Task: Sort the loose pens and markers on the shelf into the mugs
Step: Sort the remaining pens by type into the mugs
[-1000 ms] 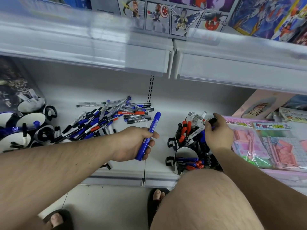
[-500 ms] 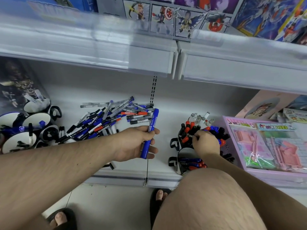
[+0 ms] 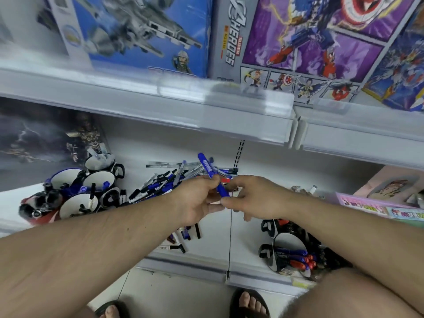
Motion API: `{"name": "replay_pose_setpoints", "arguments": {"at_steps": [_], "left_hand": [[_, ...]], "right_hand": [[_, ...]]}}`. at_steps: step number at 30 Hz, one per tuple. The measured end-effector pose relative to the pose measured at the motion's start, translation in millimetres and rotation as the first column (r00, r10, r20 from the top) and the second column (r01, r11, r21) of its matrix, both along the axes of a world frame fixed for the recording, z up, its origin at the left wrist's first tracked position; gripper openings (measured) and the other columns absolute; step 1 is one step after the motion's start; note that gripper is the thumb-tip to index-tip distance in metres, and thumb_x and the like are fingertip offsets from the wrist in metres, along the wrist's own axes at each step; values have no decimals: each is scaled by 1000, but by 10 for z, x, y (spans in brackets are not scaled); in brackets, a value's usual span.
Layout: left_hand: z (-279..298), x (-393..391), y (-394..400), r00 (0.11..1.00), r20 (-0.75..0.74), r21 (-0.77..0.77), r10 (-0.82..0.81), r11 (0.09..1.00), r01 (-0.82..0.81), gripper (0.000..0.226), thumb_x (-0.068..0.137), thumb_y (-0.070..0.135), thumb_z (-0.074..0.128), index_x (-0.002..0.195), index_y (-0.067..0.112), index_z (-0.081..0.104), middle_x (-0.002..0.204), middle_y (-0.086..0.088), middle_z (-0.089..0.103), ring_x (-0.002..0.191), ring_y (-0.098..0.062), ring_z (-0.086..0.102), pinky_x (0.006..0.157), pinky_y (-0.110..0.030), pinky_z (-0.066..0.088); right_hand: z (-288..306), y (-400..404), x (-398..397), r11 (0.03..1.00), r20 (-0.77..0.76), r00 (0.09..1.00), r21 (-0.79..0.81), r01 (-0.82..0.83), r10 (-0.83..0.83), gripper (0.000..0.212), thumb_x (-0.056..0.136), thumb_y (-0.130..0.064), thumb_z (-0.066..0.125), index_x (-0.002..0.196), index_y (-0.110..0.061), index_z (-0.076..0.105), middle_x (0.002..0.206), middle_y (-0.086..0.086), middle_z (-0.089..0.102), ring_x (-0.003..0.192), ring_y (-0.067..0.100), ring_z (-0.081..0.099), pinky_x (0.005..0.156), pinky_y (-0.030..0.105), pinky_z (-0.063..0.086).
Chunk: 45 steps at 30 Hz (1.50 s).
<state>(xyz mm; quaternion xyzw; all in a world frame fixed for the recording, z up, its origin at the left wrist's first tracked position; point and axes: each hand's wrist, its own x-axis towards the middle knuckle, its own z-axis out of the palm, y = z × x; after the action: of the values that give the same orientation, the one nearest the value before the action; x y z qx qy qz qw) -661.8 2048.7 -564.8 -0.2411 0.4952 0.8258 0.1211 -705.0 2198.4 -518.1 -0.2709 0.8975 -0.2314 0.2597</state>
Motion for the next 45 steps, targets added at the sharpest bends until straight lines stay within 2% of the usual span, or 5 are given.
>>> {"name": "replay_pose_setpoints", "arguments": {"at_steps": [14,21,25,33,45], "left_hand": [[-79,442,-905,953,26,51,302,952,-303,28,105,16,40,104,-1,62,105,-19,72,97,-29,71,82,-39,58],[-151,839,-1547,989,115,-530,96,848,-21,7,97,19,54,98,16,60,98,-10,68,76,-19,64,70,-35,50],[-234,992,-1877,988,157,-638,10,764,93,15,92,14,58,106,13,62,87,-4,68,65,-12,62,56,-23,40],[-387,1081,-2233,967,254,-735,-3,650,195,18,87,12,58,99,1,67,99,-16,71,77,-21,67,62,-23,45],[-503,952,-2184,949,298,-750,-106,589,301,7,81,18,55,88,20,52,83,-12,64,70,-17,54,64,-30,40]], "right_hand": [[-377,-1051,375,827,125,946,-460,323,-299,9,84,-12,73,79,-16,66,70,4,72,68,22,71,65,33,55],[-577,-1703,247,665,55,907,-661,347,-418,16,82,-13,77,90,-23,69,82,-7,70,77,10,70,73,21,56],[-758,-2172,172,656,-23,923,-711,255,-383,19,87,-15,73,105,-18,71,83,-12,68,72,-5,64,66,2,46],[-1472,-3151,-8,768,-430,870,-633,-99,-242,18,82,-1,71,100,-1,76,96,14,73,84,31,69,84,31,54],[-1971,-3414,-257,904,-426,851,-151,-401,307,28,98,-29,55,83,-8,68,81,6,65,83,28,55,69,31,38]]}}
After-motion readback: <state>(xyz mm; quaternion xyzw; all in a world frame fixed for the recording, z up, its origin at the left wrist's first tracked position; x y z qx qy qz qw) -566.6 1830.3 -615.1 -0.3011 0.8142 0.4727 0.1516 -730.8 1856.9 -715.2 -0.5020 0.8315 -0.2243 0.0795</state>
